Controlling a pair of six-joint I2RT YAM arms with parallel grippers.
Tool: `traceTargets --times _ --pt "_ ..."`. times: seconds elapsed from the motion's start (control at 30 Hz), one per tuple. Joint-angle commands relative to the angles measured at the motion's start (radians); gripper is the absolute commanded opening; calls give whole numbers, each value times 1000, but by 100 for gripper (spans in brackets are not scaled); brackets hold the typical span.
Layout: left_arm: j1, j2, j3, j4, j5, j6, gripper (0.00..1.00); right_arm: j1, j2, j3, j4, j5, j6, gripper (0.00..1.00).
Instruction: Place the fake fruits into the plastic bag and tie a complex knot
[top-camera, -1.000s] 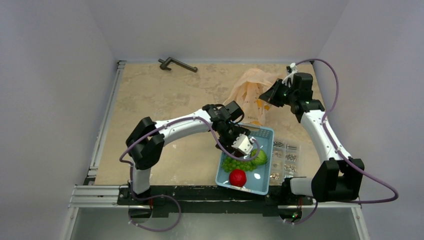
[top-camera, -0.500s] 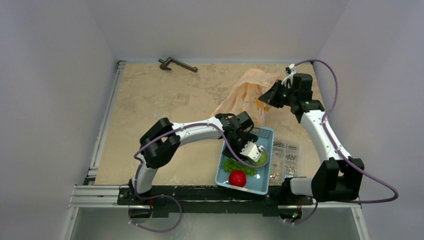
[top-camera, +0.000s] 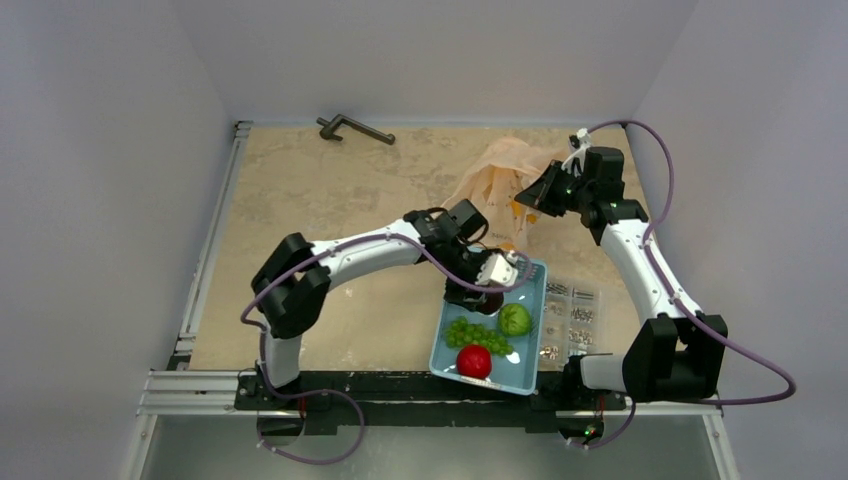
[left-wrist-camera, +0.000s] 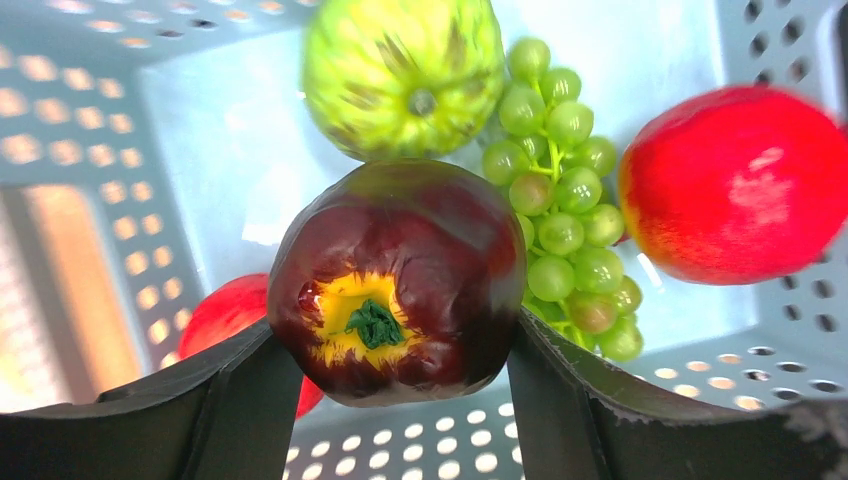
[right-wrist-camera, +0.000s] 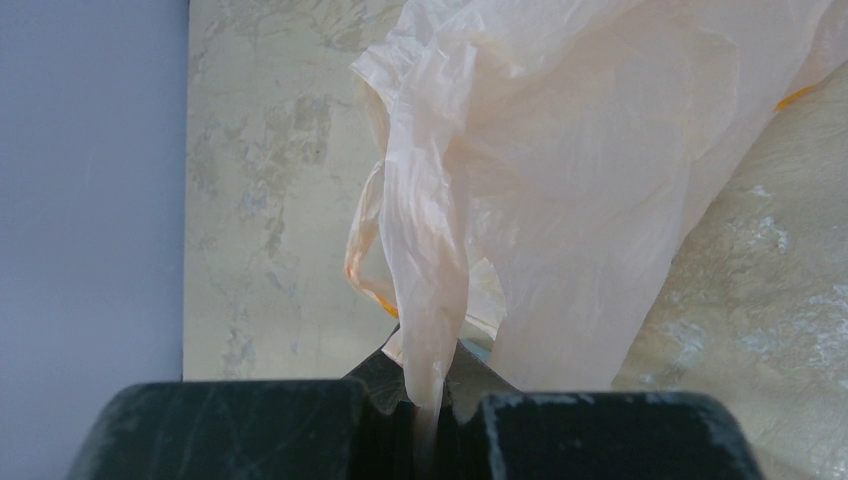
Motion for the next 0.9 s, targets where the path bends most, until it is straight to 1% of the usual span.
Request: traceTargets --times 0.0,0.07,0.13,0.23,0.37,0.47,0.57,0.6,0.63,0.7,0.73,0.77,0.8,0.83,0.87 --pt "103 -171 -5 158 176 -265 14 -9 -19 -12 37 -51 32 0" --pt "130 -191 -4 237 102 -378 14 -11 -17 -7 47 -69 50 0" --pt "152 -177 16 321 -55 -461 14 -14 -19 -3 61 -87 69 0" --pt "173 -111 74 415 -237 -548 14 -18 -28 -3 89 -121 104 0" --pt "177 5 176 486 -366 -559 13 -28 -17 8 112 -199 149 0" --pt "186 108 295 511 -481 -582 12 -33 -7 13 142 -274 187 0" --pt "193 218 419 534 -580 -580 13 -35 -6 2 192 -336 250 0" --pt "197 236 435 553 -604 -577 15 -37 -4 -6 221 -362 277 0" --pt "202 260 458 580 -642 -584 26 -38 0 -11 251 -388 303 0" --pt "221 306 505 583 -671 -625 58 -41 7 -16 288 -419 337 0" --pt "232 320 535 548 -667 -656 68 -41 9 -16 293 -422 345 0" --pt "244 318 541 523 -638 -681 76 -41 11 -12 296 -420 346 0" --pt "256 299 521 516 -589 -699 83 -41 14 -8 294 -417 347 0" --pt "265 265 469 531 -521 -706 93 -55 19 -3 295 -415 345 0" --pt "272 227 406 562 -482 -705 99 -70 27 0 296 -414 347 0"
